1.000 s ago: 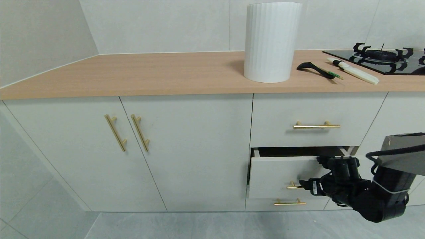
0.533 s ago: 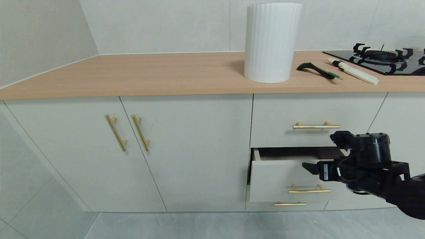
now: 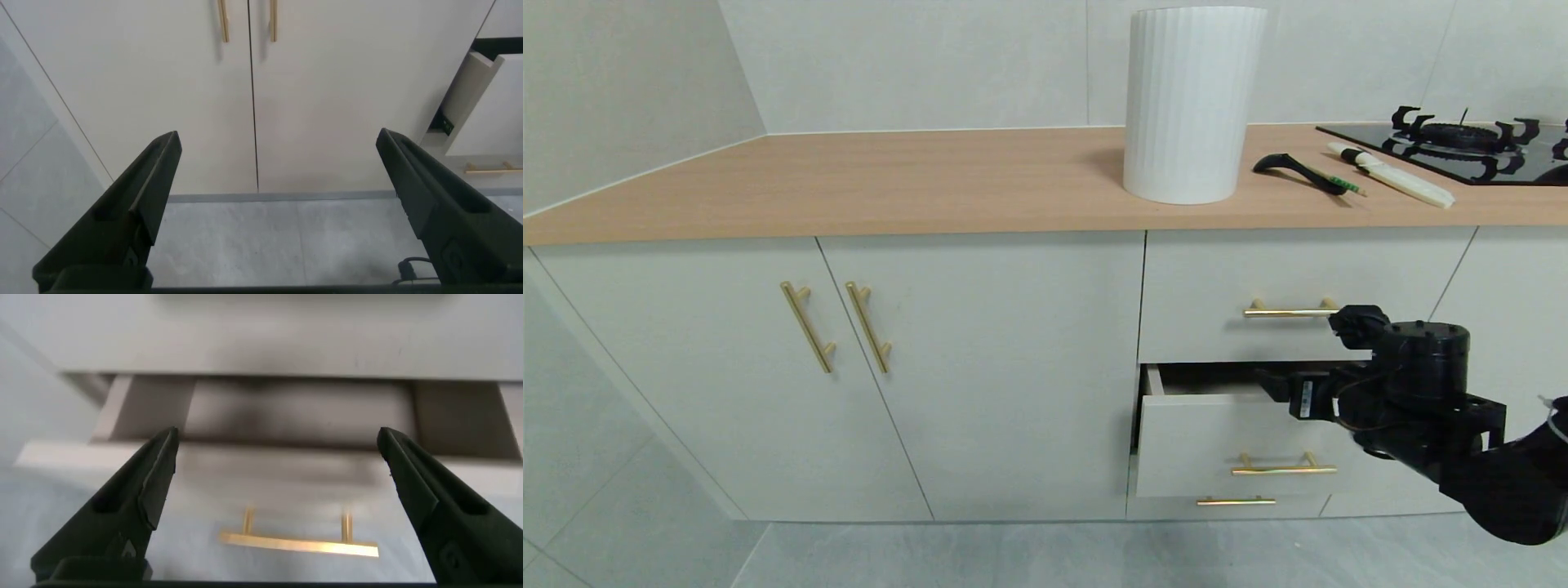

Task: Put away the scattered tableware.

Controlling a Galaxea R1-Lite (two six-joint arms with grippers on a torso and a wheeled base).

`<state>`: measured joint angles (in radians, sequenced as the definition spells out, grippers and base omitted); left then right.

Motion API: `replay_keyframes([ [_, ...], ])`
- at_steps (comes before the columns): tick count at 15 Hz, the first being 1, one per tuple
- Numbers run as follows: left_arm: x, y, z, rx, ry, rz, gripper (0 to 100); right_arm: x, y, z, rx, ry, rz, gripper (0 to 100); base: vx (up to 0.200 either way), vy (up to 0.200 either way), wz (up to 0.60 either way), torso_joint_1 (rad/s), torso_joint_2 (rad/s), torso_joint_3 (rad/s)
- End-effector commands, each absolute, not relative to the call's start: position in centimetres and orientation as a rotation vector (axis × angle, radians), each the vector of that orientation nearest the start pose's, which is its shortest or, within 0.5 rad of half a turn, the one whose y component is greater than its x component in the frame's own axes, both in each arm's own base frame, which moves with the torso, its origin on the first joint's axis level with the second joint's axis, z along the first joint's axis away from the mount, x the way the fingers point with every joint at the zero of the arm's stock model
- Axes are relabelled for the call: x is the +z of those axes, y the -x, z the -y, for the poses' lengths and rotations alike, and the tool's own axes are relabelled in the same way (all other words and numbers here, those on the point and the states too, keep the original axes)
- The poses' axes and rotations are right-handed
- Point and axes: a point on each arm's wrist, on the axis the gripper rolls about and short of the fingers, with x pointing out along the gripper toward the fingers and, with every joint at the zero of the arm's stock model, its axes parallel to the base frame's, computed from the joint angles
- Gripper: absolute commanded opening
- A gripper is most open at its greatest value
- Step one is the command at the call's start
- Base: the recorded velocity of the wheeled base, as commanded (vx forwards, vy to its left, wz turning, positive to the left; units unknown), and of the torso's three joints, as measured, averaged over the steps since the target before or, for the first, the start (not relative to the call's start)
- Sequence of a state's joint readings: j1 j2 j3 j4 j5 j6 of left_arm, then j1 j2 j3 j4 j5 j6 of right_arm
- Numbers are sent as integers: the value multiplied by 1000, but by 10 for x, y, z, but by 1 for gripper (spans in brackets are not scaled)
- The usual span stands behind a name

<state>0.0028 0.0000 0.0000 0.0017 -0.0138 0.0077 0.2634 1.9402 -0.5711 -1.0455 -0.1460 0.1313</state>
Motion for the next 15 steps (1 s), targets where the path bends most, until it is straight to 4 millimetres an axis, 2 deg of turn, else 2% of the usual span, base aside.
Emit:
replay_keyframes([
  [1, 75, 23, 0, -11, -8, -3, 100, 63, -314, -80, 84, -50, -376, 100, 0, 0, 0, 0, 0, 0],
  [3, 75, 23, 0, -11, -8, -3, 100, 53, -318, -81, 77, -46, -388, 100, 0, 0, 0, 0, 0, 0],
  [7, 75, 23, 0, -11, -8, -3, 100, 50, -318, -80, 73, -44, -400, 100, 0, 0, 0, 0, 0, 0],
  [11, 75, 23, 0, -11, -8, -3, 100, 51, -315, -80, 73, -38, -420, 100, 0, 0, 0, 0, 0, 0],
  [15, 75, 23, 0, -11, -8, -3, 100, 61, -305, -77, 78, -32, -457, 100, 0, 0, 0, 0, 0, 0],
])
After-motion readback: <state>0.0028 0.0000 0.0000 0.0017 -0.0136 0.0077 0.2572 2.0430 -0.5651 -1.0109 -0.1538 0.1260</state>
